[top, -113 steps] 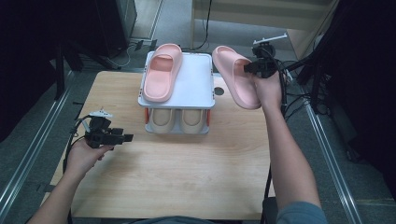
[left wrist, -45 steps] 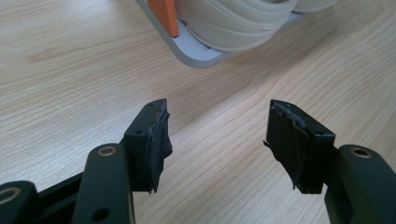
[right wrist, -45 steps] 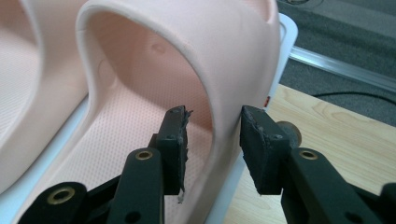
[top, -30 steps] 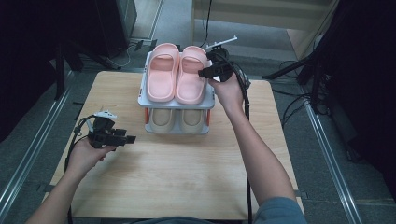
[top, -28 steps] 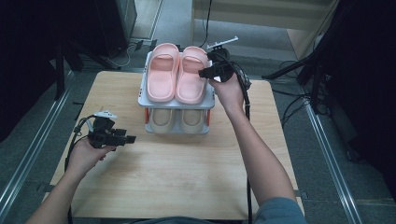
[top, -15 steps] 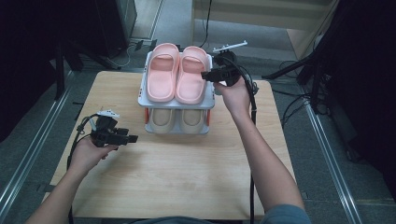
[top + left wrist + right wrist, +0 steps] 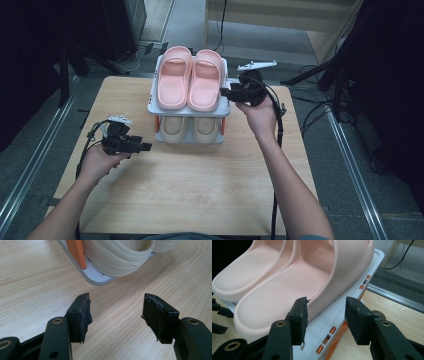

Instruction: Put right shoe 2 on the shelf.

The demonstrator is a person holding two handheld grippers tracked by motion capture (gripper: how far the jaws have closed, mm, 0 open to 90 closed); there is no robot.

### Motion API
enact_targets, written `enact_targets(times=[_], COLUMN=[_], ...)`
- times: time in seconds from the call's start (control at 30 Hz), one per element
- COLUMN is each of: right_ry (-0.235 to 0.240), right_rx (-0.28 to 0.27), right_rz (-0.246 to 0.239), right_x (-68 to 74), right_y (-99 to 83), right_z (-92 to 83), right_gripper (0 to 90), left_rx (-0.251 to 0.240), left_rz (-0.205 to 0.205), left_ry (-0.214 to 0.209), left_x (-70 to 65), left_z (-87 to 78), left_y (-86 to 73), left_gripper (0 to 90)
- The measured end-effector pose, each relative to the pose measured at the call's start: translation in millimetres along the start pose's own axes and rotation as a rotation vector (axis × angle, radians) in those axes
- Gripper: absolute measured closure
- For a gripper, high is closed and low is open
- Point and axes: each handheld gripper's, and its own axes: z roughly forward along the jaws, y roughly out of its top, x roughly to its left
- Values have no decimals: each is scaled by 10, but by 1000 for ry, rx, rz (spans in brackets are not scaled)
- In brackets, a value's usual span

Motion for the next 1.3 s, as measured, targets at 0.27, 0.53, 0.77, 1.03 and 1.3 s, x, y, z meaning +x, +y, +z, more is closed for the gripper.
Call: enact_targets(times=[0.27,0.53,0.77,1.03,1.3], right_ry=[2,24,42,48,50], right_rx=[-12,-28,-41,-45,-61], right_rz=[2,28,31,34,19], right_x=[-37,-67,-29,-1,8], right_y=[-219,-525,-726,-946,-1162], right_z=[-118,-168,-250,-300,-351], right_gripper=[531,521,519,509,493], left_rx=[21,12,5,-8,-1], left_rz=[19,17,24,25,46], left_ry=[-4,-2,-1,3,28], left_x=[-14,-18,-26,-33,-52], left_z=[49,72,91,104,137], left_y=[44,71,90,98,131], left_gripper=[393,393,394,394,418])
